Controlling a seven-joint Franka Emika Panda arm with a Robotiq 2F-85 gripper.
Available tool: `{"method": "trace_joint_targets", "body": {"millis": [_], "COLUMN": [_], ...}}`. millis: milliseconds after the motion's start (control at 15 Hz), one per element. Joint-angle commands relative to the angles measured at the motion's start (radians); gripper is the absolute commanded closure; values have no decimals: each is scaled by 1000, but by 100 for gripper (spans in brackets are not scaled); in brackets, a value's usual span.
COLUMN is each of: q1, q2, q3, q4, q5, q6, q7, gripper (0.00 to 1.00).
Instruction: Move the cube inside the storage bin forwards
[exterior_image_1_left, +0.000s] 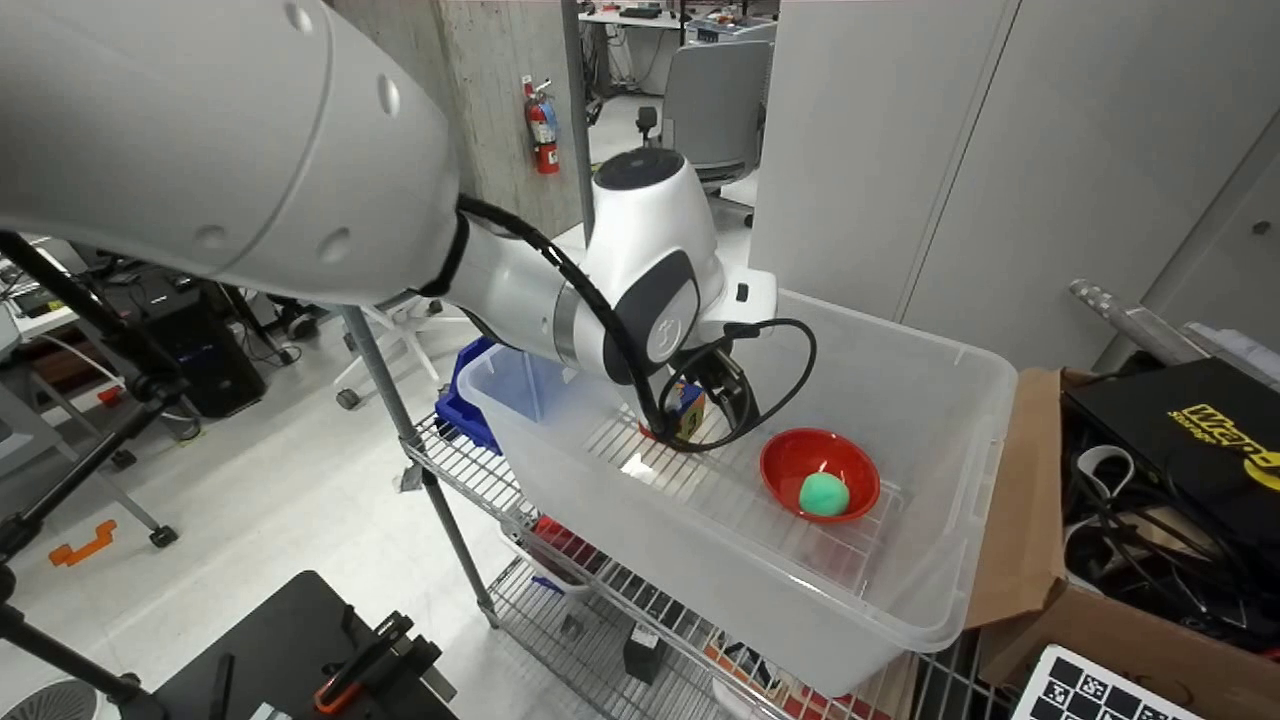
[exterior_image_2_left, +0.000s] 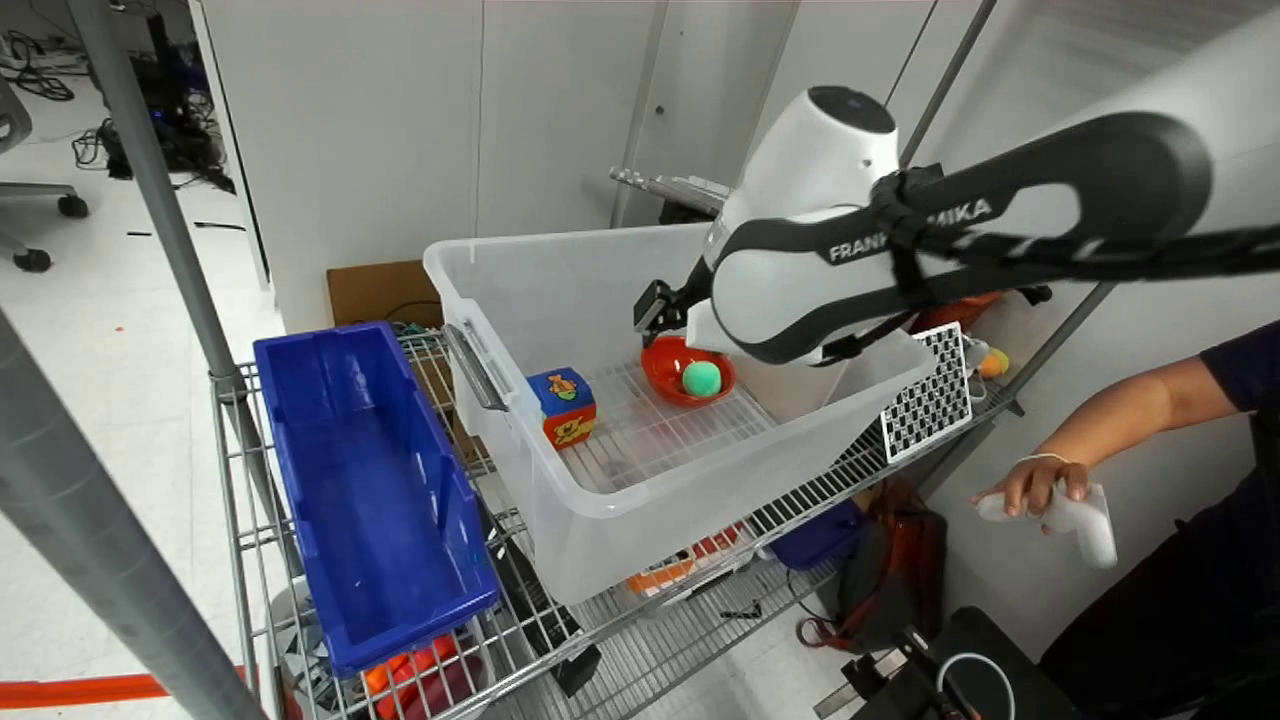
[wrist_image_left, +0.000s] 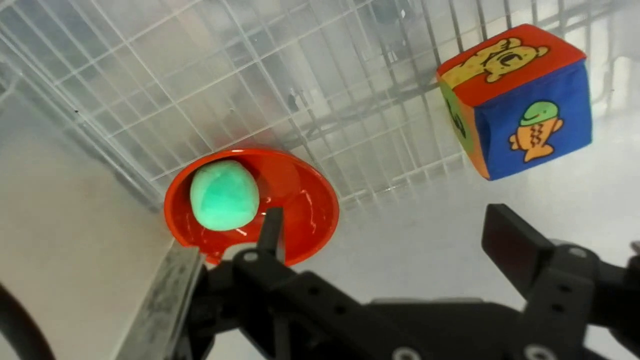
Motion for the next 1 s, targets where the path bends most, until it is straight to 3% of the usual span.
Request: {"method": "trace_joint_targets", "body": {"millis": [0,600,667,733,933], "q1": [51,64,55,40,37], "q2": [161,347,358,374,409], "q3": [-26,54,71,97,102], "q4": [162,309,325,341,393], "q5": [10,63,85,111,154], "q6": [6,115,96,93,68], "q7": [-14,-154,-156,-166,-152], "gripper": [0,0,25,26,51]}}
